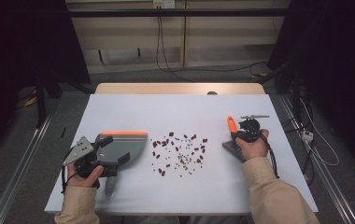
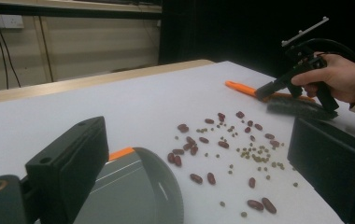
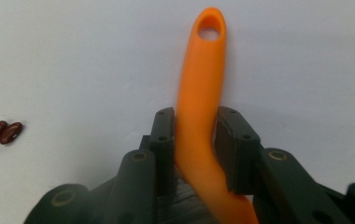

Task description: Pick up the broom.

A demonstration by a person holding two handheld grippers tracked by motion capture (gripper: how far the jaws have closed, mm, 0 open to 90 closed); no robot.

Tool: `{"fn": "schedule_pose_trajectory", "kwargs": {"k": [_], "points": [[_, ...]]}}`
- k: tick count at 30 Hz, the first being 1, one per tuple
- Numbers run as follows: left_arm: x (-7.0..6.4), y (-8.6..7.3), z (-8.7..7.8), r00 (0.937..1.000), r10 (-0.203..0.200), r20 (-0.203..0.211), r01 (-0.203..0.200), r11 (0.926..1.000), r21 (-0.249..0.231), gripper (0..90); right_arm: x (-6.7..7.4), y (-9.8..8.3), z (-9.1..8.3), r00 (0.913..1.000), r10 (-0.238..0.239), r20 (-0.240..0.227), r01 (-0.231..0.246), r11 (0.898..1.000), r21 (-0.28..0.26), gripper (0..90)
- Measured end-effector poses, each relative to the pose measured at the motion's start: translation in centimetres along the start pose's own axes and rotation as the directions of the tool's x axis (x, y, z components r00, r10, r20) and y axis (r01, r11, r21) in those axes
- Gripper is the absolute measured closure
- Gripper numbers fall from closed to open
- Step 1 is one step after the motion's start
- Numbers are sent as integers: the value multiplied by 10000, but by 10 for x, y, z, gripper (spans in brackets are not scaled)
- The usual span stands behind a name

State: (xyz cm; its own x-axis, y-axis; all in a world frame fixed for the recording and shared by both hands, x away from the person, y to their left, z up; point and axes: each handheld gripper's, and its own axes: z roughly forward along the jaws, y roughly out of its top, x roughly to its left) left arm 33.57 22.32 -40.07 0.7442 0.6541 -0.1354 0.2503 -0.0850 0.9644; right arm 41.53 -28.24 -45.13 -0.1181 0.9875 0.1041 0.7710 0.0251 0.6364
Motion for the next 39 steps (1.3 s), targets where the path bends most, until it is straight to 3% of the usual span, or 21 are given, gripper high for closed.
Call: {"fn": "schedule_pose_trajectory", "kwargs": {"k": [5,8,9,12,18,20,22,25,29,32,34,37,39], "points": [[-2,3,1,10000,80,36,-80,10000,-13,51,-3,3,-9,9995,-137,-268,125,9990,-438,723],[-3,3,3,10000,70,50,-71,10000,23,51,-2,3,-8,9992,-105,-379,97,9997,-208,713],[-4,3,3,9999,96,56,-97,9999,52,51,-2,0,-2,9963,-81,-852,119,9990,434,698],[-4,2,2,9999,112,48,-112,9999,69,52,0,-1,-1,9967,-367,-728,388,9988,284,686],[-2,1,3,9999,95,33,-95,9999,82,52,-5,3,2,9912,167,-1316,-128,9995,305,610],[-1,1,3,9999,124,41,-125,9998,122,52,-3,7,3,9909,-430,-1273,518,9965,663,587],[-1,1,4,9999,145,38,-145,9997,178,52,-2,10,4,9895,-724,-1251,836,9927,869,630],[-2,1,3,9998,179,40,-180,9996,196,52,-5,16,6,9912,-466,-1238,619,9905,1231,670],[-1,1,4,9999,139,10,-139,9998,157,52,-2,22,8,9910,-749,-1105,934,9805,1731,675],[-1,2,5,9997,213,67,-214,9996,173,52,-3,20,8,9918,-571,-1141,751,9842,1606,691],[-1,1,5,9996,253,89,-255,9995,210,52,-3,16,8,9915,-717,-1083,856,9880,1290,711],[-2,1,6,9997,229,113,-231,9995,212,53,-9,7,7,9898,-406,-1367,498,9966,650,715],[-3,0,7,9997,221,110,-224,9994,253,52,-9,6,7,9898,-369,-1373,458,9970,624,715]]}}
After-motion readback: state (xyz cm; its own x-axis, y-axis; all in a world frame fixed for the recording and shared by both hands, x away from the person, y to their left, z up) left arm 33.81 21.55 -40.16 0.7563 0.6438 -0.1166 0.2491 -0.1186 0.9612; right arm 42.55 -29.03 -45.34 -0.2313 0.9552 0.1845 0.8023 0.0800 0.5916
